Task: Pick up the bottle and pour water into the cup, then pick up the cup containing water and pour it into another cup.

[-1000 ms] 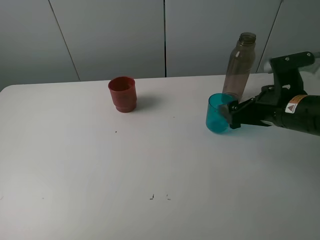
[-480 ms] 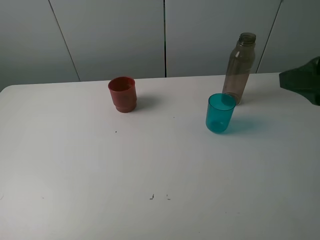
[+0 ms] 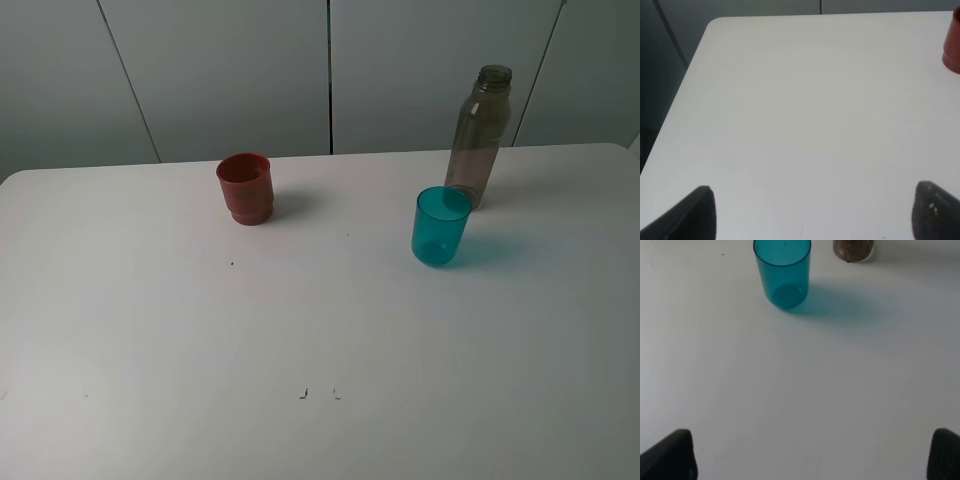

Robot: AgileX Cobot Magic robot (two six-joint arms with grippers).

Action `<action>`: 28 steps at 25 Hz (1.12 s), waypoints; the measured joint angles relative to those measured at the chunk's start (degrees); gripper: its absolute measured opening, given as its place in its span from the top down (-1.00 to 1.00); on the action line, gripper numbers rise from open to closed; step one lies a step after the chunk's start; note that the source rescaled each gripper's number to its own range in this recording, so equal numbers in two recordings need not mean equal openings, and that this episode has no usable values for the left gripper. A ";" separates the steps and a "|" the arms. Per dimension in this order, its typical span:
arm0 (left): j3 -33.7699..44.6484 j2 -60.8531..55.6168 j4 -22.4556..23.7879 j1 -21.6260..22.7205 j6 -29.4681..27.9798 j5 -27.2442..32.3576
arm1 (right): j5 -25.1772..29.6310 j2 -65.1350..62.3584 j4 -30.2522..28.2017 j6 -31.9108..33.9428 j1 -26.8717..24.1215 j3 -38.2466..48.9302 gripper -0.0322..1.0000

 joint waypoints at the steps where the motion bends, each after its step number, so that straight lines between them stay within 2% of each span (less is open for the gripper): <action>1: 0.00 0.00 0.00 0.00 0.00 0.00 | 0.25 -2.00 0.00 0.00 0.00 0.58 -0.99; 8: 0.00 0.00 0.00 0.00 0.00 0.00 | -0.07 -14.72 0.00 0.00 0.00 3.64 -0.99; 11: 0.00 0.00 0.00 0.00 0.00 0.00 | -0.18 -18.18 -1.67 0.52 0.00 3.70 -0.99; 17: 0.00 0.00 0.00 0.00 0.00 0.00 | -0.75 -18.43 -2.94 5.10 0.00 4.08 -0.99; 24: 0.00 0.00 0.00 0.00 0.00 0.00 | -1.76 -18.43 -2.94 6.07 0.00 4.67 -0.99; 28: 0.00 0.00 0.00 0.00 0.00 0.00 | -1.81 -18.43 -3.06 6.36 -2.97 4.67 -0.99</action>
